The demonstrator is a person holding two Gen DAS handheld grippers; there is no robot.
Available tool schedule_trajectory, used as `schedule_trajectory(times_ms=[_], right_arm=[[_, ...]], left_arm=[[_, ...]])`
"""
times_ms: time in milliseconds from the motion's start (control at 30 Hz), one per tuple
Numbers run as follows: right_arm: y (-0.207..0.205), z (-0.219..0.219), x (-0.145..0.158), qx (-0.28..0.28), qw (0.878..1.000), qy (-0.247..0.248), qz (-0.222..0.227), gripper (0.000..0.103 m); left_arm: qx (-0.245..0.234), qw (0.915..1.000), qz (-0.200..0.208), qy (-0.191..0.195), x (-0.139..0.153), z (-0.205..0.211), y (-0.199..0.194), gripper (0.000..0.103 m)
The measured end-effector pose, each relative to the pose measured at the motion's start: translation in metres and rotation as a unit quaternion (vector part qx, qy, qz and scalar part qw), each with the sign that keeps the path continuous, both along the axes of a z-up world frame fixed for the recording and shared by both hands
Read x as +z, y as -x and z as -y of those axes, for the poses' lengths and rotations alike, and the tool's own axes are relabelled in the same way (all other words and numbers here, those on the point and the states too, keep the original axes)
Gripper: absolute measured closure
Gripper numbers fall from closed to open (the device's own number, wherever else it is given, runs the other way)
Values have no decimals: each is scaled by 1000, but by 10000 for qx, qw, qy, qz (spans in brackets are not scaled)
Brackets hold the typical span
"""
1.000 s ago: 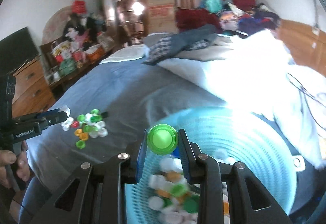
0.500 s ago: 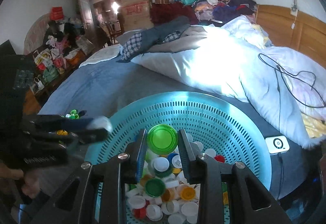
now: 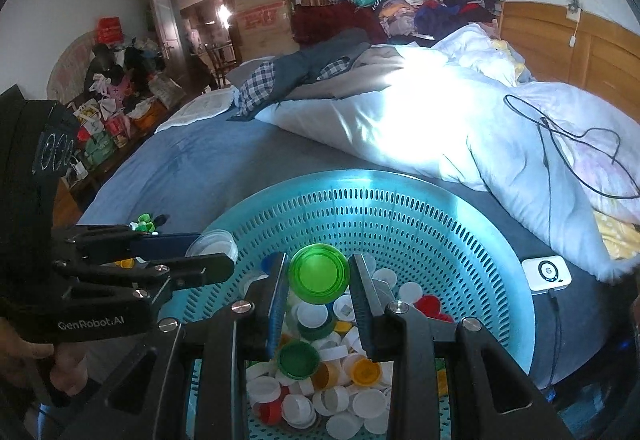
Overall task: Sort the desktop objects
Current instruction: 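Carry both caps over the teal basket and open both grippers, then grasp a white cap with the left gripper while the right grasps a green cap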
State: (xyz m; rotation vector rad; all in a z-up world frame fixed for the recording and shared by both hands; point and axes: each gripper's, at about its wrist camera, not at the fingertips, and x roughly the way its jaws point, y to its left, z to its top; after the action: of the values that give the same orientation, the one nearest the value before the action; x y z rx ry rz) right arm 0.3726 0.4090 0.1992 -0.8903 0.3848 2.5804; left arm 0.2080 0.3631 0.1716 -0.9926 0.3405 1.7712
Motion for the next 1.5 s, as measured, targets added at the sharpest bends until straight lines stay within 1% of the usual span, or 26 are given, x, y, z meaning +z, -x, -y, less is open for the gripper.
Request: schedule_trajectory(times_ms=[267,300,333,367,400,467,567,667,700,767,800,867,900,967,1000,1067,1100,1200,1233,1300,1400,1500], right_arm=[[-4,-1,0,-59,10000,-29,15,69],[-4,-1,-1,-77,10000,-41,14,65],[-5,0,-1,-105,9999,-48,2,47],[-6,0,-1,-122,9999,-50,-15,35],[-6,0,-1,-133,9999,-51,-27,34],[-4,2,-1,-103,9999,-52,-15,34],[1,9,1,12,10000,-57,-76,34],[10,24,2,240,9996,-101,-109,34],[16,31,1,338,9993,-121,-83,34],[25,43,-1,518,9986,-114,-36,34],[29,47,-3,580,9983,-109,-11,34],[40,58,-7,752,9971,-101,53,34],[47,65,-10,873,9961,-97,94,34],[57,77,-13,1044,9944,-114,153,34],[64,85,-15,1156,9930,-117,198,34],[77,97,-20,1329,9906,-121,289,34],[86,105,-24,1445,9888,-123,350,34],[101,125,-31,1655,9852,-114,439,34],[106,132,-34,1722,9839,-113,463,34],[112,142,-38,1808,9821,-120,510,34],[123,152,-44,1893,9798,-118,625,34],[130,159,-48,1979,9776,-114,706,34]], left_arm=[[-69,10000,-38,-55,0,-2,-2,67],[-78,9999,-83,-50,0,-2,-3,61],[-45,9998,-169,-46,0,-1,-3,49],[17,9996,-260,-64,1,1,-3,46],[94,9993,-341,-105,2,7,-1,41],[184,9992,-324,-156,2,17,6,41],[521,9976,-380,-263,-2,51,27,41],[1129,9923,-378,-343,-15,107,63,41],[1419,9887,-348,-322,-25,136,82,41],[1844,9821,-326,-222,-44,180,108,41],[2129,9766,-288,-118,-56,210,125,41],[2552,9665,-273,60,-75,256,147,41],[2835,9584,-290,149,-87,287,161,41],[3221,9459,-274,284,-103,325,181,41],[3426,9387,-198,332,-113,348,195,41],[3576,9331,-127,371,-127,369,209,42],[3539,9344,-126,387,-133,374,217,42],[3201,9450,-265,620,-149,370,234,42],[3121,9467,-355,718,-152,366,238,42],[3038,9475,-532,840,-158,360,247,42],[2986,9506,-457,711,-159,356,258,41],[2919,9521,-538,742,-158,352,272,41]])
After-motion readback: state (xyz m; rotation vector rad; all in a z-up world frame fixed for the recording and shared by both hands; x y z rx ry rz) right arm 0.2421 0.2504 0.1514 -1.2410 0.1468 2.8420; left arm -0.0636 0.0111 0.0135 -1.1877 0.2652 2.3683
